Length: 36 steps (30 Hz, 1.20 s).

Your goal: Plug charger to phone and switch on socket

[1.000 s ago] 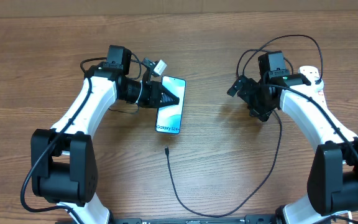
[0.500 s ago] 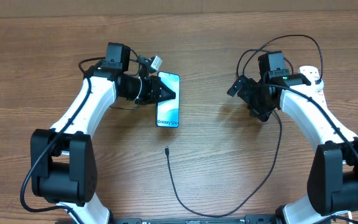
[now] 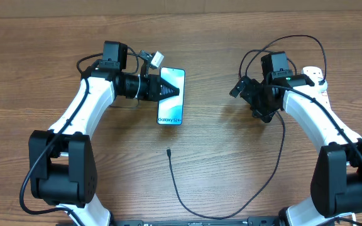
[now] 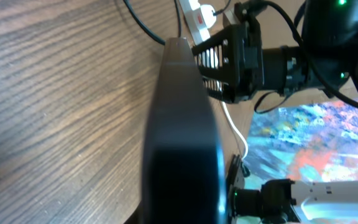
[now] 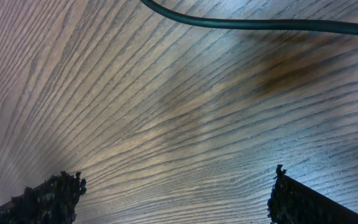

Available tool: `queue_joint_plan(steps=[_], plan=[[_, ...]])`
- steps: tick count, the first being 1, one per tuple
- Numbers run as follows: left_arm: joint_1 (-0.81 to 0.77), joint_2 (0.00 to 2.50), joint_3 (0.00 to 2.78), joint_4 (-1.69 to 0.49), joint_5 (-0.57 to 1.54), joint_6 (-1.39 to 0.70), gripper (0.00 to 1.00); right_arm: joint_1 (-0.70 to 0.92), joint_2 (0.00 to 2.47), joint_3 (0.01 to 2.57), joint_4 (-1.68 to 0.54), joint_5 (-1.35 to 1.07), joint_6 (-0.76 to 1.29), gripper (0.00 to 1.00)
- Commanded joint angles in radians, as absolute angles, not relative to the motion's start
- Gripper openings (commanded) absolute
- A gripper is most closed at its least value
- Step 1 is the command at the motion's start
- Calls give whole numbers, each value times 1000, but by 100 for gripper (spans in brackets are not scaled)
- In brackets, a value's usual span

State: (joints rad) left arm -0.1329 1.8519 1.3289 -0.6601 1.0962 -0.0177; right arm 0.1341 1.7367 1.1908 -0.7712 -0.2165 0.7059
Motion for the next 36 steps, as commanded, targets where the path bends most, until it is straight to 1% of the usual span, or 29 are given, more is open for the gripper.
queue_joint_plan(steps=[1,5,10,18,21,25,36], plan=[[-131,1831,1330,-700,1201,107,4,133,1738,1198,-768,-202,702,100],[-131,1831,1318,-781,1269,250,4,133,1738,1198,-768,-202,702,100],[-131,1831,1243,-770,1283,288,4,133,1738,1198,-768,-202,702,100],[-88,1831,1134,-678,1351,287,5,133,1738,1198,-768,-202,702,100],[-60,1831,1124,-679,1361,269,4,133,1738,1198,-768,-202,702,100],[-51,1831,1119,-680,1361,183,4,133,1738,1198,-768,-202,702,100],[-60,1831,1114,-684,1351,168,4,133,1738,1198,-768,-202,702,100]])
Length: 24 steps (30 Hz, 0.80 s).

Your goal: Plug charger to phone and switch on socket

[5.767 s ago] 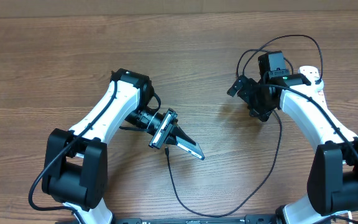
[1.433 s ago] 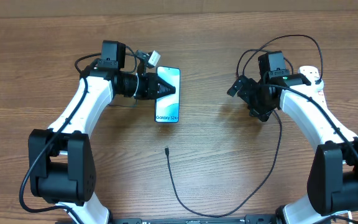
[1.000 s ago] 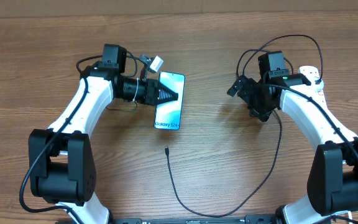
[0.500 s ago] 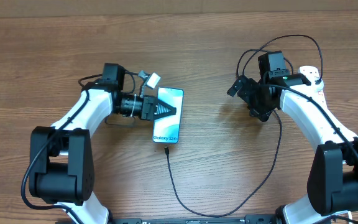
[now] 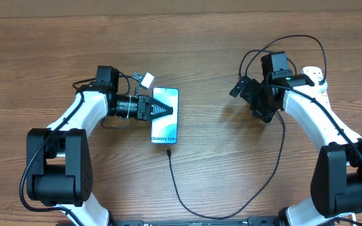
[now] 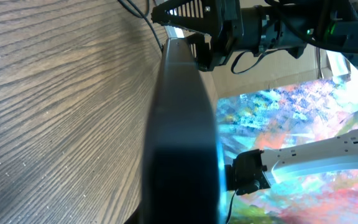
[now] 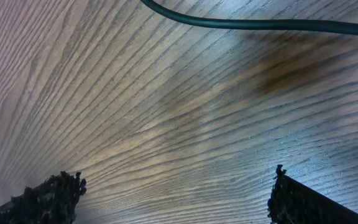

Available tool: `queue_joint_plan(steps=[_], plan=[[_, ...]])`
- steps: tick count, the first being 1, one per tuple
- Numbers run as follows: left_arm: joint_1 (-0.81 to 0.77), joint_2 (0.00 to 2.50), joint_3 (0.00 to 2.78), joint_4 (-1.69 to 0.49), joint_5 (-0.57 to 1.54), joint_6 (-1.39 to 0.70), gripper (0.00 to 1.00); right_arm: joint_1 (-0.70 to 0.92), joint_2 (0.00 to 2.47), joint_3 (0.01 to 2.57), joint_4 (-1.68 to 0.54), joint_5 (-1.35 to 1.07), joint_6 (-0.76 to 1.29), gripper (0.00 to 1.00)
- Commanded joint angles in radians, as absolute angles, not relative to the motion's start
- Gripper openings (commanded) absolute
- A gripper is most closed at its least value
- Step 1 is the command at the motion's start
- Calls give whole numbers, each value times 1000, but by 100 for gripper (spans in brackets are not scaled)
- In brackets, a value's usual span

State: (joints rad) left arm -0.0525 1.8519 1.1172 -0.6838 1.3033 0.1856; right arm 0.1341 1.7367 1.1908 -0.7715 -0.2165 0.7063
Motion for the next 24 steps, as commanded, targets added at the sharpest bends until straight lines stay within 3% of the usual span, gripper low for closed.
queue_joint_plan(steps=[1,24], plan=[[-60,1831,1114,-684,1351,167,4,133,1738,1198,-768,-202,702,100],[-60,1831,1113,-706,1322,156,4,133,1738,1198,-768,-202,702,100]])
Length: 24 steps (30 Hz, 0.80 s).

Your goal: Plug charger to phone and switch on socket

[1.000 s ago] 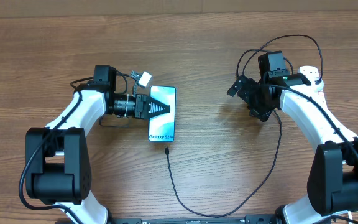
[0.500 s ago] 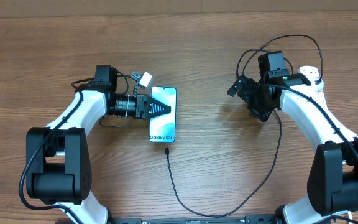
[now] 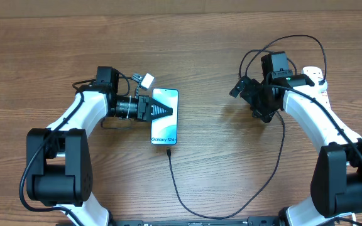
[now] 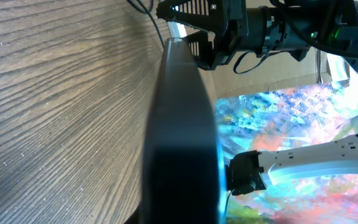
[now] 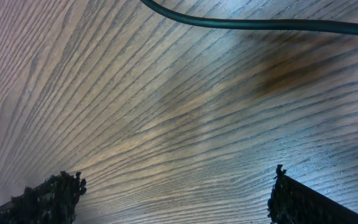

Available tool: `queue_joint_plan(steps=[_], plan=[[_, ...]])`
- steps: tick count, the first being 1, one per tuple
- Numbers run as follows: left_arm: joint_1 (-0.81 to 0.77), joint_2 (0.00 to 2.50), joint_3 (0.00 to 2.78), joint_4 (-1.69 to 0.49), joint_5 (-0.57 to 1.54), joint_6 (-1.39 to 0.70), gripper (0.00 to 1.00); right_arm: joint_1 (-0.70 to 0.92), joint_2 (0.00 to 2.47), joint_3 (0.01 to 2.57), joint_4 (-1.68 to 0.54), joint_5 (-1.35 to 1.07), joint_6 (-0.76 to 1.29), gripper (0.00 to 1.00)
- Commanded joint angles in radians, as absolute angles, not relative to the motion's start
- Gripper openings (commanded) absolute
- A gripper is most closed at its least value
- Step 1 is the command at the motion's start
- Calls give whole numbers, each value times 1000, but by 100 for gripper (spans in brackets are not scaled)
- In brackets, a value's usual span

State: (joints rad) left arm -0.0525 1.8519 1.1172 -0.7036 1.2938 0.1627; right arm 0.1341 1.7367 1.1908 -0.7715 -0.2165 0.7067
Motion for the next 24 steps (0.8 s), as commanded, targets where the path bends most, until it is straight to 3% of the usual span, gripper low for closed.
queue_joint_plan(steps=[1,15,19,24], plan=[[-60,1831,1113,-706,1320,156,4,133,1738,1198,-768,-202,702,100],[-60,1831,1113,-734,1290,144,4,133,1738,1198,-768,-202,702,100],[-60,1831,1113,-757,1291,45,4,133,1738,1198,-768,-202,702,100],[-62,1831,1113,-856,1302,-231,4,133,1738,1198,-768,-202,702,100]])
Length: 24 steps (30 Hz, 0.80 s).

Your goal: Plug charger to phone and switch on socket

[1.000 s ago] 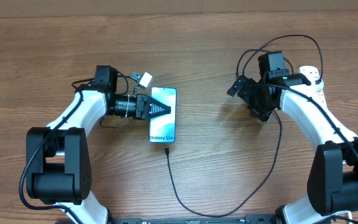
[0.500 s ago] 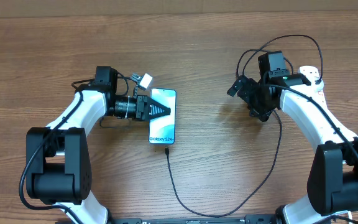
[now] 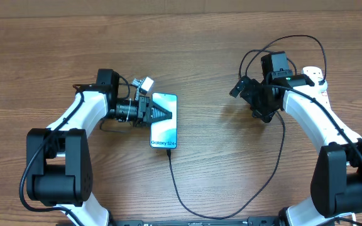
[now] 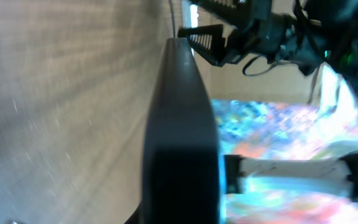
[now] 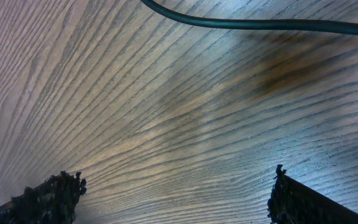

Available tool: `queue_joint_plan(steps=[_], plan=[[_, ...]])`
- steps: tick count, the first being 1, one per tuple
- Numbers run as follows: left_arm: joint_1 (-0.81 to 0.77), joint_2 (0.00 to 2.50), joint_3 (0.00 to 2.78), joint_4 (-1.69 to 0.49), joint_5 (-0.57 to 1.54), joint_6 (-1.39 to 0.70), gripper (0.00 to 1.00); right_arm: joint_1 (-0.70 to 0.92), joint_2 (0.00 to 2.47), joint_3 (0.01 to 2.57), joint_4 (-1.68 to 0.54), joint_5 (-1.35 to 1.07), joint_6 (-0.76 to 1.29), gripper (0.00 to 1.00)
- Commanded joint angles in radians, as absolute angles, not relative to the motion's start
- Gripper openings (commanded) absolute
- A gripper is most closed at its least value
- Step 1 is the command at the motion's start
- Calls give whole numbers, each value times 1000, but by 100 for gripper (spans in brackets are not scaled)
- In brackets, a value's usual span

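Observation:
The phone (image 3: 164,134), screen lit and reading Galaxy S24, lies left of centre in the overhead view. My left gripper (image 3: 162,115) is shut on its middle from the left. In the left wrist view the phone's dark edge (image 4: 180,124) fills the middle. The black charger cable's plug tip (image 3: 169,152) sits right at the phone's near edge; whether it is inserted cannot be told. The cable (image 3: 231,210) loops toward the right. The white socket strip (image 3: 317,78) lies far right. My right gripper (image 3: 242,88) hovers open left of it, over bare wood (image 5: 173,186).
A thick black cable (image 5: 260,25) crosses the top of the right wrist view. Robot wiring loops above the right arm (image 3: 288,44). A small white tag (image 3: 147,82) hangs by the left wrist.
The left gripper has shifted the phone slightly nearer the front edge and tilted it a little, so its near edge now meets the cable's plug tip. The right arm is unchanged.
The left gripper first held the phone farther back on the table, well away from the plug tip. Then the phone was nearer, just short of the tip, and stayed there. Now its near edge touches the tip. The right gripper stayed open and still throughout.

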State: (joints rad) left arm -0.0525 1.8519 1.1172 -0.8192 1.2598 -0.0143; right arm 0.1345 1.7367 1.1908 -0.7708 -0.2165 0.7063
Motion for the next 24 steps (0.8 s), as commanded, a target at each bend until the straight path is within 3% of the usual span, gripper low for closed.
queue_joint_plan(steps=[1,7,15,24], plan=[[-65,1831,1113,-888,1302,-290,4,133,1738,1198,-768,-202,702,100],[-91,1831,1113,-1085,1316,-526,4,133,1738,1198,-768,-202,702,100],[-118,1831,1113,-1222,1501,-529,4,133,1738,1198,-768,-202,702,100],[-121,1831,1113,-1261,1514,-529,4,133,1738,1198,-768,-202,702,100]])
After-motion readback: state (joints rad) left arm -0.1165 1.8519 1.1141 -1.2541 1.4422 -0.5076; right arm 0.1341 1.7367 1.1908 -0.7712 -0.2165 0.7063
